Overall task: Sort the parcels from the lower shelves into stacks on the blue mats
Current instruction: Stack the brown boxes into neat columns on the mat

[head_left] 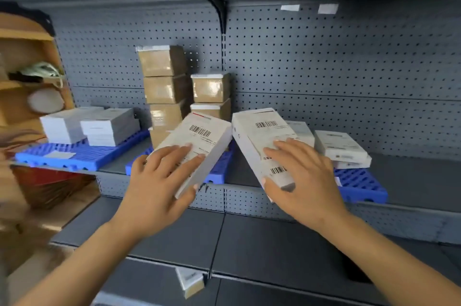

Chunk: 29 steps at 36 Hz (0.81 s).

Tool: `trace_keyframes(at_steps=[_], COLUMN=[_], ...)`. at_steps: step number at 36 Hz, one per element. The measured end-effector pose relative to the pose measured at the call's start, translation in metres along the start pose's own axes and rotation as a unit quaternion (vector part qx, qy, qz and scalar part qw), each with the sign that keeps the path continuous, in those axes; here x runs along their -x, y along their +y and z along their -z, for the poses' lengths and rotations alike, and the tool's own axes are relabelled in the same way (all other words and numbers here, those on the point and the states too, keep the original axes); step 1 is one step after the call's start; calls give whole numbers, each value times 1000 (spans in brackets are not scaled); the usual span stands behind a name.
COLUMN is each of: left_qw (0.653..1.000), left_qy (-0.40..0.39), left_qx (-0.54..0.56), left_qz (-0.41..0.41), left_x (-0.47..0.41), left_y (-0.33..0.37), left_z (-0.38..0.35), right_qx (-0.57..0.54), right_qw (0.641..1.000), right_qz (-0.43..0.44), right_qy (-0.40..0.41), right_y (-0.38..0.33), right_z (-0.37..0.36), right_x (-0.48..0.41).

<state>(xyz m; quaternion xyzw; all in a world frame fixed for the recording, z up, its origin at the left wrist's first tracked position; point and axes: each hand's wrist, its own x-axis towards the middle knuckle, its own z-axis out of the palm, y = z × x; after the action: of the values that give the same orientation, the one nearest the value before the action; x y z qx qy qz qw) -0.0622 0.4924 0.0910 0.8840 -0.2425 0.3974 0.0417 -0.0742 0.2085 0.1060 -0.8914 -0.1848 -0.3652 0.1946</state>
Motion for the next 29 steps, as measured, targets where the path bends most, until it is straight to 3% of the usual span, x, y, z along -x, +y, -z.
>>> trace_keyframes(at_steps=[17,29], left_qw=[995,989], left_qy=[-23,-27], left_qx=[-87,-101], left_qz=[40,101], left_x=[80,73], left_y=[-214,-301], left_z=[66,61], right_qx=[-68,-109], right_qw=[995,988], right_qz=[74,105], right_qy=[-16,-6], right_y=[-167,-209], right_z=[-141,-218], right_x=[-84,-161])
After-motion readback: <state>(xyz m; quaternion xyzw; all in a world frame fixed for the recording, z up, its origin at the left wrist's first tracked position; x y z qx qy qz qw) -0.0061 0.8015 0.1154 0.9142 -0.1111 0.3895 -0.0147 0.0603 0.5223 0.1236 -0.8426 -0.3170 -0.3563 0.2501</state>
